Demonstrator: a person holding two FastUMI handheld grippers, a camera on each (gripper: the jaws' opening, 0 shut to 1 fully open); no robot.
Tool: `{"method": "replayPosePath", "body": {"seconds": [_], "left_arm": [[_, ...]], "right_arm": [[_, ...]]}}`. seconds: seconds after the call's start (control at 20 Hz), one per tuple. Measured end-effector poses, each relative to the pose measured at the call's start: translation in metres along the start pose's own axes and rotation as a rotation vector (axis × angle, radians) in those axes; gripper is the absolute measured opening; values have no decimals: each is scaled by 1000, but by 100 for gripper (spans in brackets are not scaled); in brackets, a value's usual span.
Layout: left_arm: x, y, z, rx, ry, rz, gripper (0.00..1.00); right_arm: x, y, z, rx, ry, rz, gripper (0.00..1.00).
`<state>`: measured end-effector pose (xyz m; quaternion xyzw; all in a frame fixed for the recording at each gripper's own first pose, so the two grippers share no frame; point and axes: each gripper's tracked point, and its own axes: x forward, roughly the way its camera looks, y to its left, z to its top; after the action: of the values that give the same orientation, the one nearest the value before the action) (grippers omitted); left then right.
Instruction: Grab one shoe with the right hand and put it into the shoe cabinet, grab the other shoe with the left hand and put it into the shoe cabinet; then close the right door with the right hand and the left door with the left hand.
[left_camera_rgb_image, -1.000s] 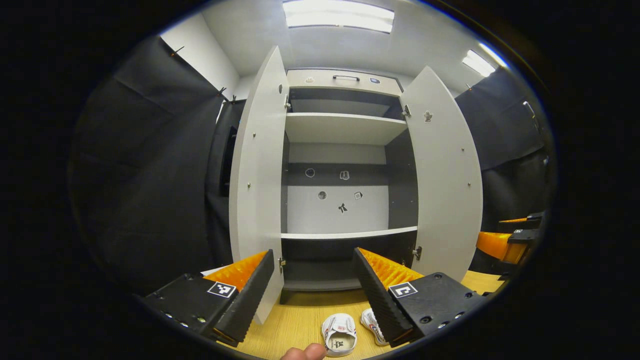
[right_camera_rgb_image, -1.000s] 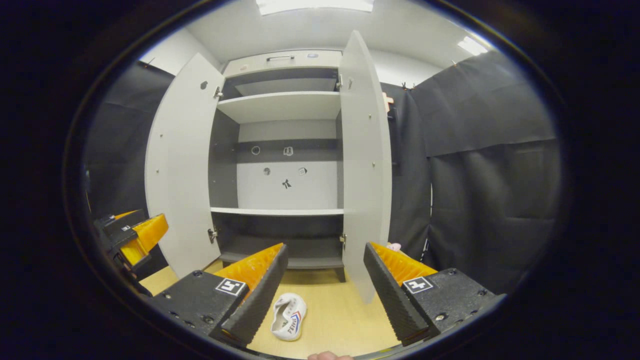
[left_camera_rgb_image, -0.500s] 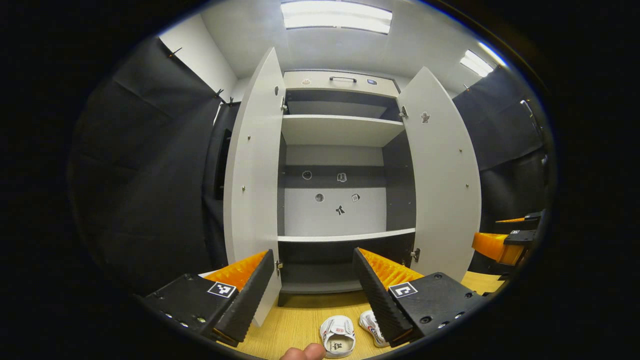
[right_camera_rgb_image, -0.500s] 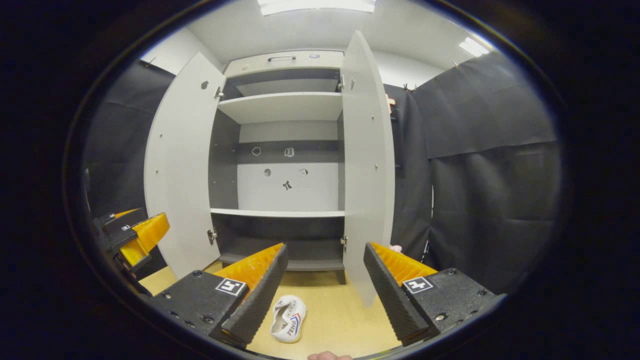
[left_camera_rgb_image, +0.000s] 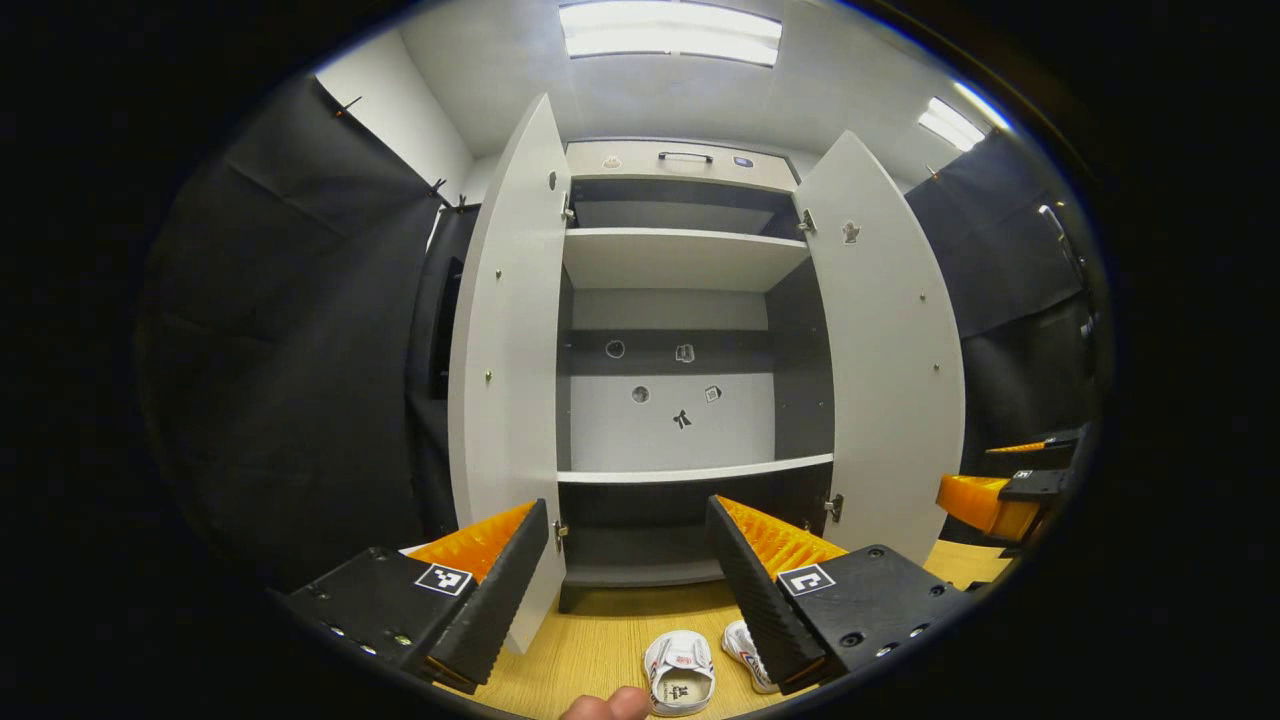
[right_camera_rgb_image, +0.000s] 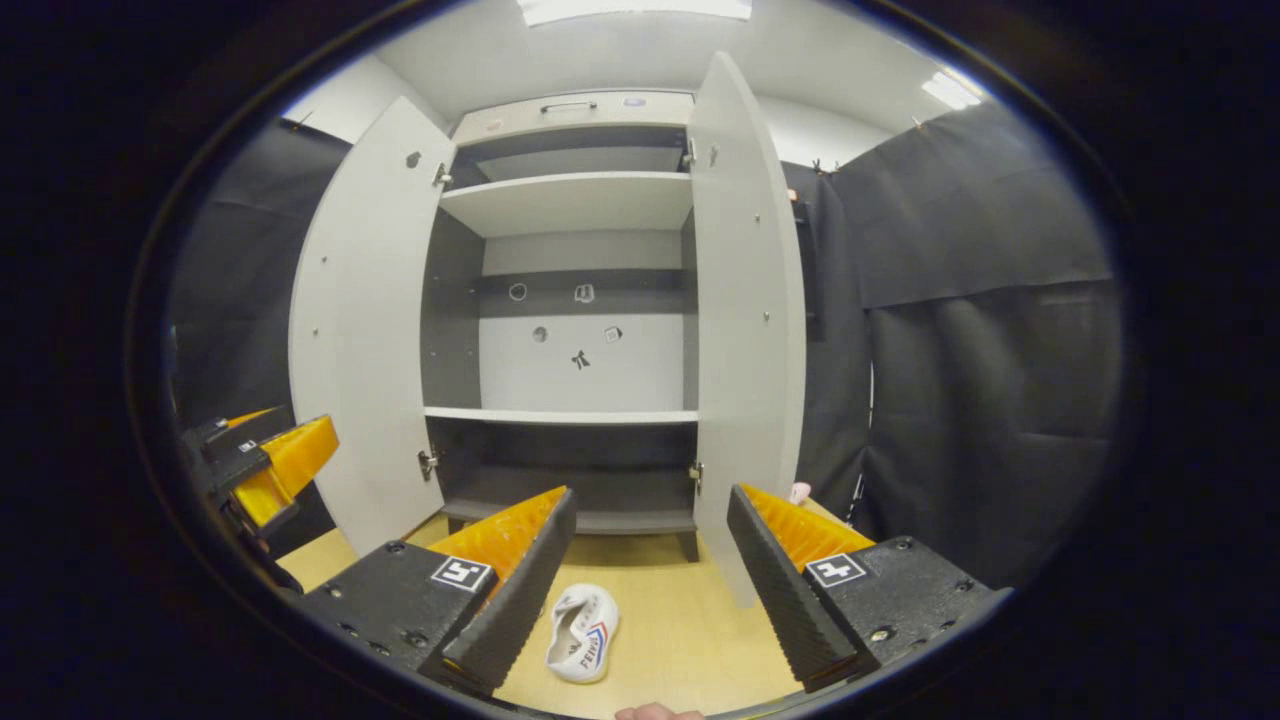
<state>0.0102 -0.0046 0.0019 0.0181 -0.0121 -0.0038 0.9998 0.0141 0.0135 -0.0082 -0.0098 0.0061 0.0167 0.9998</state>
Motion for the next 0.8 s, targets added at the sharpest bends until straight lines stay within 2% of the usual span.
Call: {"method": "replayPosePath", "body": {"seconds": [0.45,0.5,0.6,0.65,0.7,0.8], "left_arm": [[0,11,-6,8,13,12,95],[0,13,-7,7,16,16,95],[-1,16,-10,3,25,22,95],[0,19,-11,1,30,27,95],[0,22,-12,1,33,32,95],[0,26,-14,2,37,40,95]], "right_arm": [[26,36,-76,-44,160,82,99],[29,41,-86,-51,179,95,94],[37,53,-107,-60,227,132,94],[39,60,-118,-58,255,152,99],[42,66,-129,-51,279,170,94],[46,75,-154,-40,340,191,94]]}}
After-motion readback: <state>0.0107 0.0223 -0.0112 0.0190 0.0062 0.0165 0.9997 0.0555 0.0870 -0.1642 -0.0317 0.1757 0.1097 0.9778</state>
